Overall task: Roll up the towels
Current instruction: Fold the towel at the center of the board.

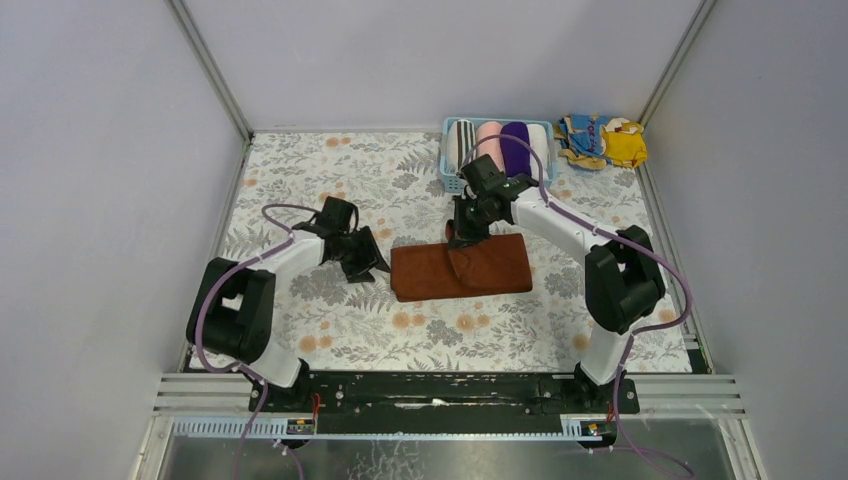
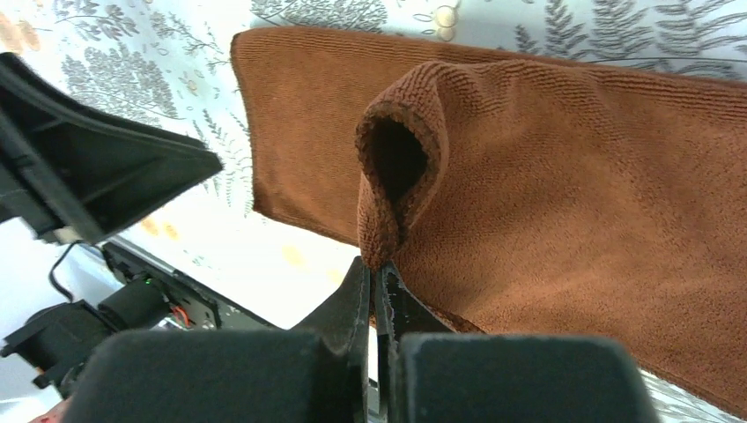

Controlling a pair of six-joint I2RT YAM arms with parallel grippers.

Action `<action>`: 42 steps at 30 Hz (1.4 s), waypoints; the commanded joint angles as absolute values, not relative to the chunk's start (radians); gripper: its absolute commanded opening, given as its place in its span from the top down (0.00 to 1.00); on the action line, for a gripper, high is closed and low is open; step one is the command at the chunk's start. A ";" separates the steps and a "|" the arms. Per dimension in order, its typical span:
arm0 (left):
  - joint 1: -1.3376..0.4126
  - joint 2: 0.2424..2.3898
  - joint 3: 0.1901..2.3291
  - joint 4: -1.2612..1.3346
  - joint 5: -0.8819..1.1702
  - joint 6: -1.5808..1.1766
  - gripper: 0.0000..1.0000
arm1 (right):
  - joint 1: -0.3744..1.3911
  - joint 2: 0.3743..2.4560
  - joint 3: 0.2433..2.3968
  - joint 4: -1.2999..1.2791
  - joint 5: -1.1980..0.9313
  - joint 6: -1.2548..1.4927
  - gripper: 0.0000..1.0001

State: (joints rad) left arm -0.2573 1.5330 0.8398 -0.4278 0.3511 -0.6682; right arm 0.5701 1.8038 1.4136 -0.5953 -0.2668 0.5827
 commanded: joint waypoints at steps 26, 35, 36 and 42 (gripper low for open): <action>-0.369 1.658 0.791 -0.284 0.339 -0.735 0.83 | 0.722 1.943 1.423 -0.297 -0.334 0.918 0.98; -0.382 1.663 0.792 -0.282 0.334 -0.738 0.85 | 0.735 1.996 1.412 -0.239 -0.343 0.965 0.96; -0.382 1.663 0.792 -0.283 0.333 -0.738 0.85 | 0.734 2.001 1.408 -0.233 -0.340 0.969 0.95; -0.382 1.649 0.781 -0.292 0.315 -0.744 0.85 | 0.740 2.026 1.400 -0.213 -0.371 0.972 0.82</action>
State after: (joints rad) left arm -0.3733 1.6436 0.8078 -0.3202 0.3569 -0.7364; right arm 0.7216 2.0132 1.3972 -0.2527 -0.3332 0.9573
